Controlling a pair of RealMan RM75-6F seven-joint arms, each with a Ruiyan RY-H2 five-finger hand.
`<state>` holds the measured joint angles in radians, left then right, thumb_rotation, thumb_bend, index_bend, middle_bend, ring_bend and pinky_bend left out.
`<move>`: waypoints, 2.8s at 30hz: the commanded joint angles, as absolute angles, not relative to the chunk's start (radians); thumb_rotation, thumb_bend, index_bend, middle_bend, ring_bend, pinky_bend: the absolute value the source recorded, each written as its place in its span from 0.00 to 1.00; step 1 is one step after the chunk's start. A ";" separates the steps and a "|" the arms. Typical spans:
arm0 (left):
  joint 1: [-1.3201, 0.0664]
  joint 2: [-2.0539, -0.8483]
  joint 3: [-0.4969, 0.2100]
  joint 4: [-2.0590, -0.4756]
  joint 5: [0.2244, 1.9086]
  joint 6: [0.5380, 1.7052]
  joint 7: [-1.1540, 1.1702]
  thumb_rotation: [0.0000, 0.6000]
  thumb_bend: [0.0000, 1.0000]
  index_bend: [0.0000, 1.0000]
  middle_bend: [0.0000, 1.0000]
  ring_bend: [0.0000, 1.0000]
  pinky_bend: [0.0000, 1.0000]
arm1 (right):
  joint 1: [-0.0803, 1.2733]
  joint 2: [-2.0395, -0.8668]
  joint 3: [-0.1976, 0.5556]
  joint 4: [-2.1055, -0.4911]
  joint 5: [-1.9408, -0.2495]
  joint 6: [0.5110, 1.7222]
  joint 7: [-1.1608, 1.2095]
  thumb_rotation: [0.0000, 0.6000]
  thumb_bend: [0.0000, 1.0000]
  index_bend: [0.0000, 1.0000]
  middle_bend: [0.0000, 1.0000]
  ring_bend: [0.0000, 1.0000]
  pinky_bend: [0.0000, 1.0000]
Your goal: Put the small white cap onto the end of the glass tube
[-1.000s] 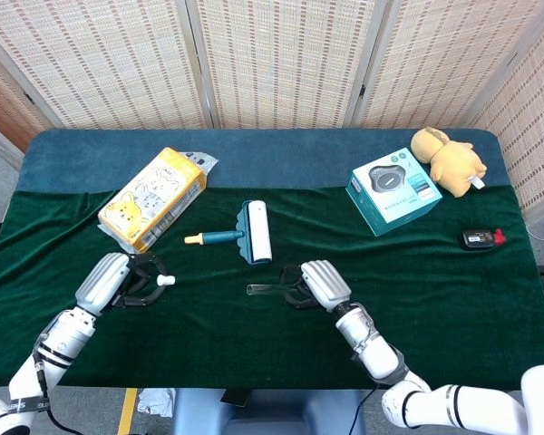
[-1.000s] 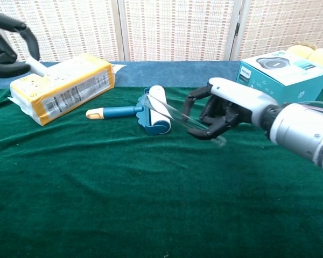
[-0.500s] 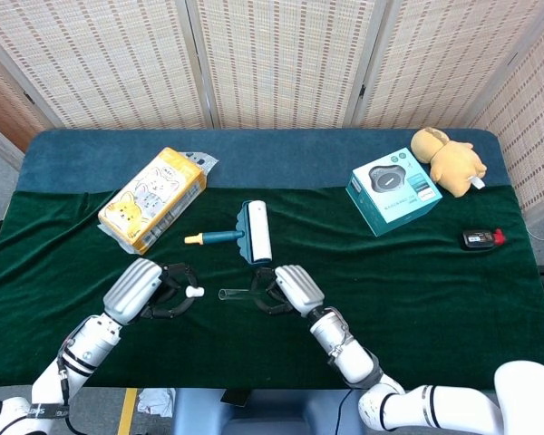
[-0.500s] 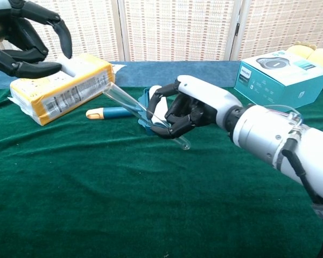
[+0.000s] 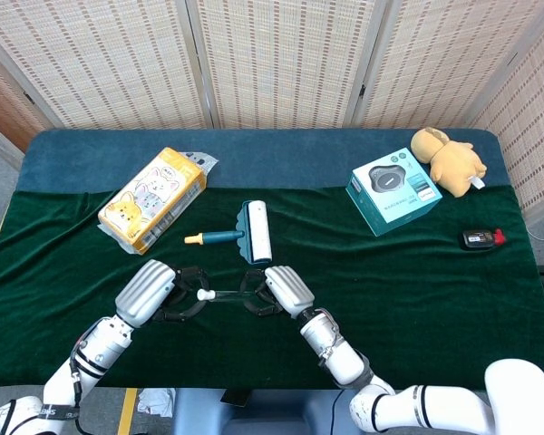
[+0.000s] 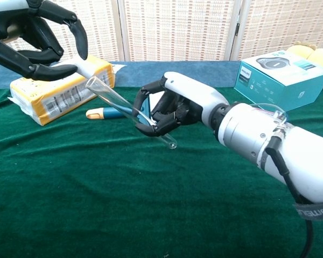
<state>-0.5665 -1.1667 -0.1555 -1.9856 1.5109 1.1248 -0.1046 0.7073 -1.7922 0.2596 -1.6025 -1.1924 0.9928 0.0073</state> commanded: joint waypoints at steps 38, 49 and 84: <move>-0.584 -1.189 -0.140 -1.974 1.496 1.130 -0.102 1.00 0.43 0.61 1.00 0.88 0.74 | 0.724 -1.828 0.274 -1.585 -1.200 1.003 0.036 1.00 0.63 0.88 0.99 1.00 1.00; -0.586 -1.195 -0.136 -1.968 1.497 1.132 -0.105 1.00 0.43 0.61 1.00 0.88 0.74 | 0.728 -1.836 0.276 -1.586 -1.199 1.006 0.035 1.00 0.63 0.88 0.99 1.00 1.00; -0.503 -1.156 -0.092 -1.815 1.442 1.183 -0.115 1.00 0.38 0.14 0.92 0.71 0.71 | 0.664 -1.728 0.128 -1.417 -1.142 1.048 -0.314 1.00 0.62 0.72 0.99 1.00 1.00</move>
